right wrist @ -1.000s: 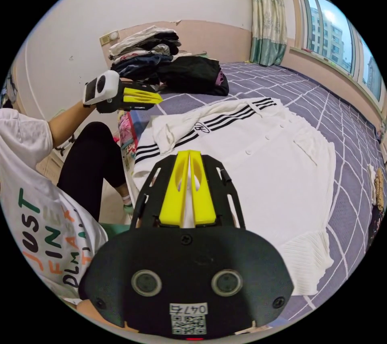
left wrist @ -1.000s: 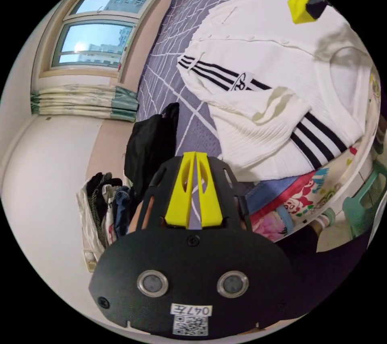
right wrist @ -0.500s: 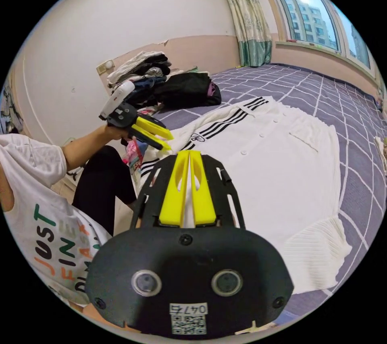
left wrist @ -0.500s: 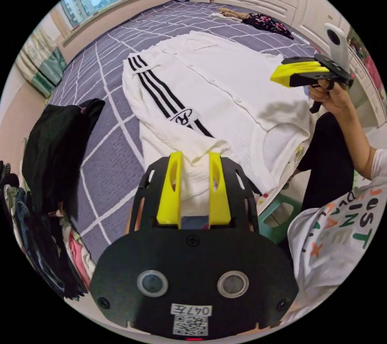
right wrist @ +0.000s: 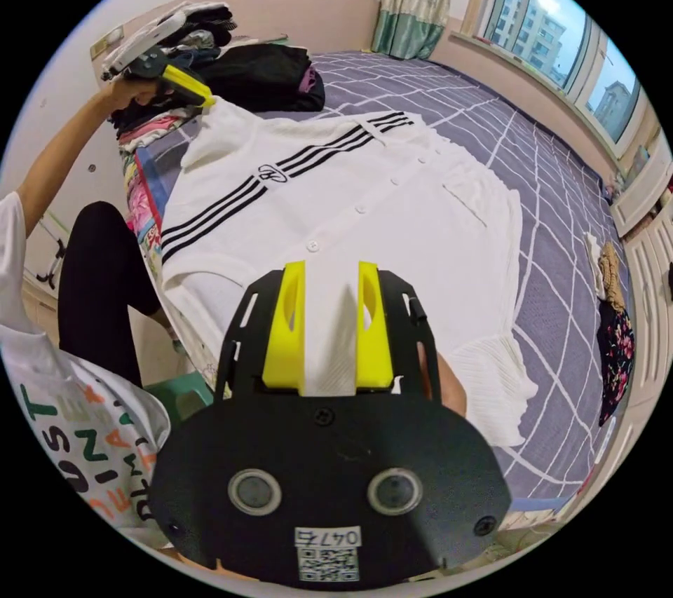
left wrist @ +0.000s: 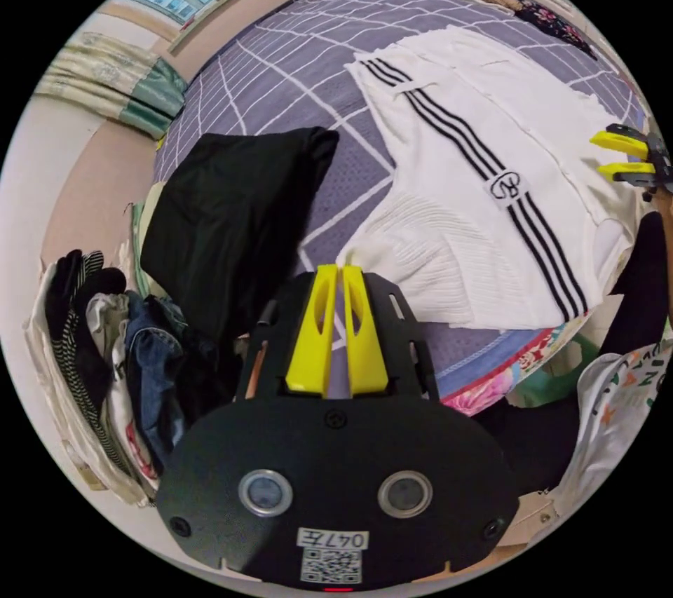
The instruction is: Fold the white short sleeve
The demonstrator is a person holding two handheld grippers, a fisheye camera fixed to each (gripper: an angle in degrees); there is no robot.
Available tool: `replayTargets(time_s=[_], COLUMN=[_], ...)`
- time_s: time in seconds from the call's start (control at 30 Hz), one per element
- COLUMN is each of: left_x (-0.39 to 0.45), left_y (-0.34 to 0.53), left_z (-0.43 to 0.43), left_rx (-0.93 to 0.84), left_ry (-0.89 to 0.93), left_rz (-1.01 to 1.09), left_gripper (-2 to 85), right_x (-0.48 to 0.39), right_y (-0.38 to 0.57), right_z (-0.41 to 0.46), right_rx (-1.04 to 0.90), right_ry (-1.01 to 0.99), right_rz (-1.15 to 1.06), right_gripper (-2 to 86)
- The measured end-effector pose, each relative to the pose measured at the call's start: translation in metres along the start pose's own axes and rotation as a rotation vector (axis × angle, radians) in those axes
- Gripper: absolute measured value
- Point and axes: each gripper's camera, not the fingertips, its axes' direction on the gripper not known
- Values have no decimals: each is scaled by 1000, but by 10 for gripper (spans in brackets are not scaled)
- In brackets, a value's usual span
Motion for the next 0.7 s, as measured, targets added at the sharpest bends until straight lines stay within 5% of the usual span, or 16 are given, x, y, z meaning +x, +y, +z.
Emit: replayTargets(time_s=[0.23, 0.37, 0.57, 0.7], left_x=[-51, -75, -72, -71], left_y=[-3, 5, 52, 61], left_z=[56, 60, 41, 63], left_rx=[-86, -85, 22, -40], left_ry=[52, -114, 379, 288], left_rz=[-110, -226, -329, -454], left_gripper=[-5, 5, 71, 73], right_x=[-1, -2, 9, 15], right_y=[-6, -9, -9, -11], right_z=[-8, -10, -24, -30], right_rx=[63, 75, 175, 231], right_ry=[85, 110, -59, -149], right_rz=[9, 13, 13, 29], right_gripper=[27, 21, 17, 13])
